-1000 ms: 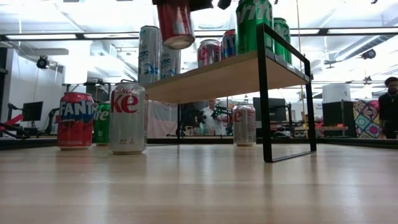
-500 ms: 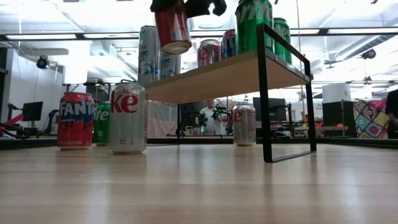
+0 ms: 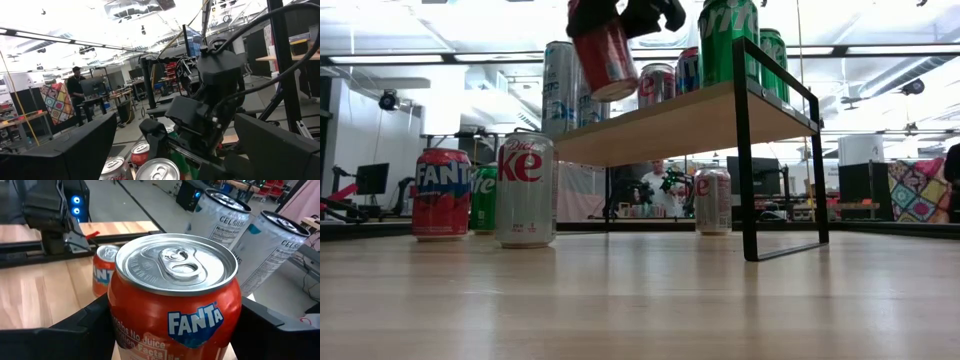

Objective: Place canned beverage on shelf
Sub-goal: Put the right orange soda can on the shelf aligned with the other orange soda can

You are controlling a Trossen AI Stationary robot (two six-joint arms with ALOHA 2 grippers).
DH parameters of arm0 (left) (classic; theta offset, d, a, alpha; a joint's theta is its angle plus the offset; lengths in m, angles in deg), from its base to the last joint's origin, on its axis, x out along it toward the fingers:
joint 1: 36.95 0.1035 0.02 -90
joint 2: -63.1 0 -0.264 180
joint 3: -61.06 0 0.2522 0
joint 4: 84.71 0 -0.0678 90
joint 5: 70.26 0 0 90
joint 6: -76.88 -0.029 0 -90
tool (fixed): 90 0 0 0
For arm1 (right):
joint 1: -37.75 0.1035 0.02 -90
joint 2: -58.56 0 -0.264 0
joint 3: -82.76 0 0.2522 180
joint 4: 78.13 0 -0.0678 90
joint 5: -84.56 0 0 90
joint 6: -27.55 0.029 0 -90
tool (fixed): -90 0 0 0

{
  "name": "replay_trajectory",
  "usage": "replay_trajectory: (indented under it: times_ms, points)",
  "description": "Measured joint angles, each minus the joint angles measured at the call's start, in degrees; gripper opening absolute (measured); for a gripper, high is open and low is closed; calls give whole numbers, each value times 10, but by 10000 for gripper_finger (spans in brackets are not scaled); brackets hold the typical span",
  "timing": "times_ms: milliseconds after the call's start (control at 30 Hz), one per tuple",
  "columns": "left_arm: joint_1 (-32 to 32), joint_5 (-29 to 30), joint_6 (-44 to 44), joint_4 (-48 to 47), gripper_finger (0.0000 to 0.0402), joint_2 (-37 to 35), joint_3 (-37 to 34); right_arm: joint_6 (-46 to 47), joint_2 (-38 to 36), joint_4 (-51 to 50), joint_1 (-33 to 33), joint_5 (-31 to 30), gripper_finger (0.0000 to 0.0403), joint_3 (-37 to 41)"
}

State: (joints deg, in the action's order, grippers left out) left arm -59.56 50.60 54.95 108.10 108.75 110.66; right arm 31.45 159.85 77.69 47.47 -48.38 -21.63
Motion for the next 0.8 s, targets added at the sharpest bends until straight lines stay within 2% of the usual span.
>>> replay_trajectory:
  times_ms: [333, 500, 700, 800]
  points:
    - [0, 0, 0, -6, 389, 0, 0, 11, 1, -14, -2, -1, 278, 0]
    - [0, -6, -14, -73, 389, 7, 0, -1, 1, -16, -2, -1, 278, 0]
    - [19, -21, -25, -96, 389, 48, 0, -34, 1, -12, 7, -7, 278, 0]
    - [45, -51, -28, -82, 389, 76, 0, -39, 1, -12, 13, -7, 278, -1]
